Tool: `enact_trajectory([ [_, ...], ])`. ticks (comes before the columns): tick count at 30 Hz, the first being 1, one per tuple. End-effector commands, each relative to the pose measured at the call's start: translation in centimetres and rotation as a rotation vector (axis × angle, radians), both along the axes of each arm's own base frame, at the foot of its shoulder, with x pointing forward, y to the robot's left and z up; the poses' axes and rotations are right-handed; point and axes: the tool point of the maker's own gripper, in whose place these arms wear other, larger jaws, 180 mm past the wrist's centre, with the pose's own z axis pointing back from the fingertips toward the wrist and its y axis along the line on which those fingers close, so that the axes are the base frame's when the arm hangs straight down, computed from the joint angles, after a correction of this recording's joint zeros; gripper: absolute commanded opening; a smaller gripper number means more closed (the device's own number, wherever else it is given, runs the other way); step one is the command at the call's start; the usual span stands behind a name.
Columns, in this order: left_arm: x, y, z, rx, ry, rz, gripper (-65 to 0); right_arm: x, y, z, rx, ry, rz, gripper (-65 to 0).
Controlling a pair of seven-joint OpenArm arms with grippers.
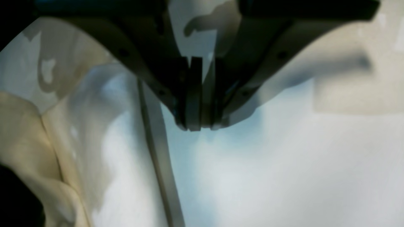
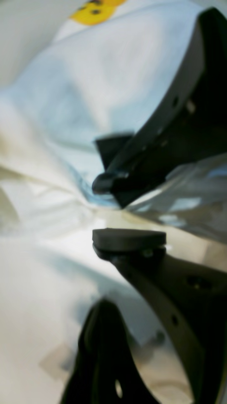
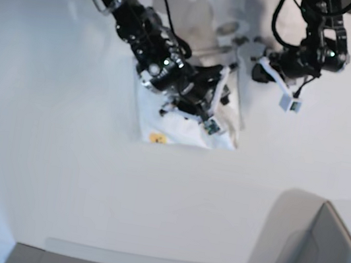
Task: Layout the t-shirt on the table in an organized manner, then fold the t-shirt properly
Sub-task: 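Pull the shirt toward the table center with the right gripper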
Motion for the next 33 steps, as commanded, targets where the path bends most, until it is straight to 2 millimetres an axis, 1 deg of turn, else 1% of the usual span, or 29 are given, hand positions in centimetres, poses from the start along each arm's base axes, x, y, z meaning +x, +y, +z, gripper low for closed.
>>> enact_trajectory([
  [1,0.2,0.3,0.3,0.010,-0.007,-0.004,-60.0,0.2,1.2,1.9,0.043,-0.050,0.025,-41.0],
  [5,0.2,0.3,0.3,0.011,-0.008,-0.003,-60.0,-1.0,2.4,2.3,0.052,-0.061,0.075,-40.7],
  [8,0.2,0.7,0.4,0.014,-0.008,0.008,-60.0,-1.8,3.2,3.0,0.066,-0.079,0.110,-40.7],
  [11,0.2,2.7,0.5,0.031,-0.013,0.071,-60.0,-2.6,3.9,4.5,0.099,-0.112,0.140,-40.7],
  [14,0.0,5.5,0.8,0.055,-0.019,0.157,-60.0,-2.9,4.3,7.0,0.151,-0.165,0.153,-40.7],
  [16,-0.2,6.7,1.0,0.066,-0.022,0.195,-60.0,-2.7,4.0,8.2,0.170,-0.197,0.144,-40.7],
  [17,-0.3,7.2,1.0,0.069,-0.023,0.211,-60.0,-2.1,3.5,8.8,0.178,-0.211,0.123,-40.7],
  [19,-0.4,7.9,1.1,0.075,-0.025,0.232,-60.0,-0.6,2.2,9.4,0.186,-0.226,0.065,-40.7],
  [21,-0.5,8.1,1.1,0.076,-0.025,0.240,-60.0,1.1,0.6,9.7,0.188,-0.234,-0.004,-40.7],
  [24,-0.5,8.1,1.1,0.076,-0.025,0.240,-60.0,3.0,-2.9,8.9,0.162,-0.225,-0.110,-40.7],
  [26,-0.5,8.1,1.1,0.076,-0.025,0.240,-60.1,3.2,-4.6,8.0,0.132,-0.214,-0.140,-40.7],
  [29,-0.5,8.1,1.1,0.076,-0.025,0.240,-60.1,2.2,-5.7,6.2,0.098,-0.175,-0.147,-40.7],
  [33,-0.5,8.1,1.1,0.076,-0.025,0.240,-60.1,0.2,-6.0,4.1,0.086,-0.110,-0.152,-40.7],
])
